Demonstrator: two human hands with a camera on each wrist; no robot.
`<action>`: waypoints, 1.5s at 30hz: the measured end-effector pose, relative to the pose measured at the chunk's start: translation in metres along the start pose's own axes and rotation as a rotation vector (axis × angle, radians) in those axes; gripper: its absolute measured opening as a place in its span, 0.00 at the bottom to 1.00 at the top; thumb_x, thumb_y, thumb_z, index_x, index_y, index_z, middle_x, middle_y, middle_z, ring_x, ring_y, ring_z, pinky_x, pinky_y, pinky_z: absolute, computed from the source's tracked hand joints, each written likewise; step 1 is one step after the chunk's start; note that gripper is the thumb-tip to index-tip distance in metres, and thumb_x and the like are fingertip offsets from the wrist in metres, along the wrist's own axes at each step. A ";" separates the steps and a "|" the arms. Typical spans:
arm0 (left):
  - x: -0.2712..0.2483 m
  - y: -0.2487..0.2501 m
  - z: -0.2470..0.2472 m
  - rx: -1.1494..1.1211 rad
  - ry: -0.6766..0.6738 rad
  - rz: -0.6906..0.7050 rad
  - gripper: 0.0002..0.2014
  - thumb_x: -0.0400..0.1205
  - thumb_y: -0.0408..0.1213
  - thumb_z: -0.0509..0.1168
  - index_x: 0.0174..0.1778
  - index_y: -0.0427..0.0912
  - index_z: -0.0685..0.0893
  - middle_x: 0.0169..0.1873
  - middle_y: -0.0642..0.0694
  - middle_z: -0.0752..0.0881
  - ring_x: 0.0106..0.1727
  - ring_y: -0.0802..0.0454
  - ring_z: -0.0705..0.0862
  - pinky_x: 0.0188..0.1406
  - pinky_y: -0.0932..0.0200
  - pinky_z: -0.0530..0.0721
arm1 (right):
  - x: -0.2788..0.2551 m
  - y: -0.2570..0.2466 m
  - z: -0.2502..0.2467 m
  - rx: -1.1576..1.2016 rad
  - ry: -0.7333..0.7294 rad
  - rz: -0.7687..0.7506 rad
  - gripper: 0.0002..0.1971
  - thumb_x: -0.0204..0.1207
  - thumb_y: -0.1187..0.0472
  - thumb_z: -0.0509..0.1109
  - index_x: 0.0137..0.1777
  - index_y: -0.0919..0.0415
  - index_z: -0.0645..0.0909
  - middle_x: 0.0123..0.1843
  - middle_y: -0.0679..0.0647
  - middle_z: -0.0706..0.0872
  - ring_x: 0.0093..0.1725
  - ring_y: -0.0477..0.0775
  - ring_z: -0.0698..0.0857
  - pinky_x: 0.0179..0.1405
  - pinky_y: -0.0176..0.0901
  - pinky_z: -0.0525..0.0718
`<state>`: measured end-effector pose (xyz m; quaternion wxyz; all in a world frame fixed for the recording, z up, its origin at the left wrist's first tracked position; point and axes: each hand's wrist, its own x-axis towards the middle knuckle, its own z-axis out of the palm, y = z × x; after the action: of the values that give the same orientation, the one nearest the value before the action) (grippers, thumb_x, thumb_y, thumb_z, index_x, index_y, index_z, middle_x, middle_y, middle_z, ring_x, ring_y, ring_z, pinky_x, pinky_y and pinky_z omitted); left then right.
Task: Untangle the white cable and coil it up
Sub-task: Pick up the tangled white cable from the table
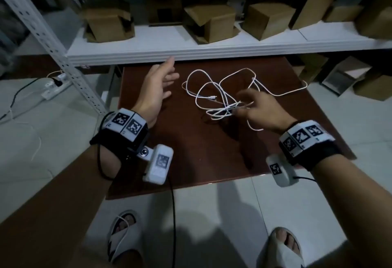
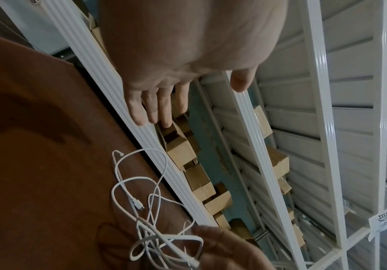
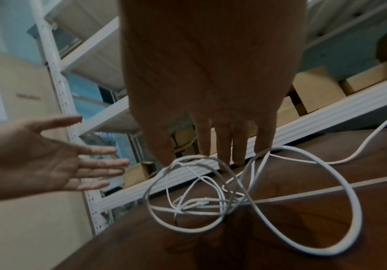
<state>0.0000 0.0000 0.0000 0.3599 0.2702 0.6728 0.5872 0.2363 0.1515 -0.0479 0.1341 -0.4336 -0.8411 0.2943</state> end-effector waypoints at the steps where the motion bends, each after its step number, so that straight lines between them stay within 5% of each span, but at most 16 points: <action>1: 0.002 -0.001 -0.001 -0.016 -0.010 -0.009 0.33 0.78 0.68 0.63 0.67 0.47 0.86 0.64 0.48 0.92 0.70 0.53 0.87 0.79 0.40 0.77 | -0.002 0.001 0.001 -0.089 -0.055 -0.026 0.26 0.73 0.48 0.82 0.71 0.53 0.85 0.63 0.54 0.92 0.62 0.57 0.90 0.65 0.55 0.86; 6: 0.000 0.002 0.002 0.012 -0.119 -0.059 0.32 0.77 0.69 0.62 0.62 0.46 0.88 0.61 0.46 0.94 0.68 0.50 0.89 0.74 0.42 0.81 | 0.000 0.013 0.004 -0.184 -0.089 -0.110 0.03 0.73 0.57 0.82 0.44 0.48 0.92 0.40 0.45 0.94 0.48 0.50 0.93 0.52 0.48 0.88; 8: -0.001 0.004 0.005 0.062 -0.194 -0.102 0.31 0.79 0.69 0.61 0.60 0.45 0.89 0.57 0.45 0.96 0.65 0.48 0.91 0.72 0.42 0.82 | 0.004 0.014 0.001 -0.056 -0.013 -0.120 0.05 0.76 0.59 0.81 0.40 0.49 0.91 0.36 0.46 0.94 0.43 0.48 0.94 0.52 0.55 0.90; 13: -0.007 0.003 0.016 0.258 -0.319 -0.241 0.26 0.92 0.62 0.55 0.56 0.43 0.86 0.59 0.38 0.94 0.66 0.40 0.90 0.72 0.43 0.82 | -0.007 -0.022 -0.014 0.487 0.164 -0.182 0.11 0.85 0.69 0.71 0.46 0.54 0.91 0.39 0.61 0.94 0.39 0.60 0.90 0.48 0.64 0.89; 17: -0.012 -0.001 0.024 0.264 -0.463 -0.292 0.29 0.92 0.63 0.55 0.75 0.44 0.80 0.64 0.37 0.93 0.68 0.40 0.90 0.76 0.40 0.83 | -0.013 -0.043 -0.023 0.766 0.212 -0.203 0.10 0.88 0.72 0.65 0.57 0.65 0.89 0.43 0.61 0.93 0.38 0.46 0.89 0.38 0.37 0.85; 20: -0.016 0.003 0.032 0.061 -0.585 -0.208 0.24 0.93 0.56 0.57 0.80 0.46 0.76 0.63 0.37 0.93 0.65 0.38 0.93 0.73 0.39 0.86 | -0.018 -0.057 -0.018 0.861 0.089 -0.220 0.12 0.88 0.73 0.62 0.59 0.66 0.88 0.46 0.60 0.93 0.43 0.46 0.91 0.41 0.34 0.84; 25: -0.013 0.007 0.031 -0.008 -0.414 -0.111 0.16 0.93 0.45 0.63 0.66 0.37 0.87 0.52 0.42 0.91 0.59 0.42 0.93 0.70 0.39 0.89 | -0.023 -0.069 0.000 0.797 -0.155 -0.242 0.11 0.86 0.78 0.63 0.62 0.76 0.85 0.55 0.66 0.92 0.54 0.49 0.91 0.58 0.37 0.87; 30: -0.005 0.006 0.018 0.003 -0.185 -0.177 0.08 0.91 0.39 0.68 0.50 0.39 0.88 0.50 0.36 0.96 0.46 0.47 0.95 0.54 0.52 0.93 | -0.014 -0.041 -0.002 0.552 -0.083 -0.149 0.22 0.68 0.77 0.76 0.61 0.60 0.84 0.54 0.51 0.87 0.52 0.44 0.85 0.52 0.38 0.83; 33: 0.000 0.005 0.006 0.030 -0.107 -0.196 0.03 0.90 0.29 0.68 0.55 0.35 0.87 0.45 0.39 0.94 0.33 0.51 0.93 0.40 0.57 0.94 | -0.005 -0.002 0.000 0.169 -0.081 0.040 0.21 0.69 0.65 0.80 0.60 0.52 0.81 0.52 0.48 0.87 0.54 0.55 0.88 0.55 0.51 0.86; 35: 0.004 0.001 0.000 0.104 -0.060 -0.187 0.04 0.90 0.25 0.66 0.53 0.36 0.86 0.42 0.43 0.93 0.29 0.55 0.91 0.33 0.61 0.92 | -0.005 0.020 0.007 0.023 -0.224 0.168 0.25 0.69 0.57 0.83 0.66 0.52 0.81 0.57 0.53 0.88 0.58 0.60 0.89 0.59 0.54 0.88; 39: 0.013 -0.004 -0.007 0.168 0.028 -0.224 0.05 0.88 0.26 0.68 0.48 0.38 0.85 0.40 0.43 0.91 0.24 0.58 0.89 0.24 0.65 0.87 | -0.009 0.035 0.028 -0.155 -0.437 0.096 0.47 0.54 0.32 0.77 0.79 0.36 0.76 0.68 0.54 0.81 0.68 0.56 0.83 0.73 0.54 0.83; 42: 0.020 -0.003 -0.014 0.152 0.132 -0.249 0.05 0.88 0.31 0.72 0.45 0.37 0.86 0.39 0.43 0.87 0.32 0.52 0.88 0.22 0.65 0.86 | -0.005 0.031 0.024 -0.055 -0.355 0.087 0.35 0.64 0.41 0.81 0.74 0.43 0.83 0.69 0.54 0.84 0.66 0.53 0.85 0.69 0.48 0.83; 45: 0.027 -0.002 -0.025 0.220 0.195 -0.240 0.08 0.86 0.31 0.73 0.43 0.36 0.84 0.36 0.42 0.83 0.30 0.51 0.82 0.19 0.64 0.85 | 0.006 0.051 0.003 -0.107 -0.079 0.161 0.17 0.73 0.52 0.81 0.60 0.52 0.85 0.63 0.60 0.86 0.60 0.60 0.87 0.57 0.44 0.80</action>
<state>-0.0359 0.0054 -0.0055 0.3286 0.1677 0.7921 0.4863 0.2647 0.1784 -0.0819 0.0532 -0.4944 -0.8227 0.2755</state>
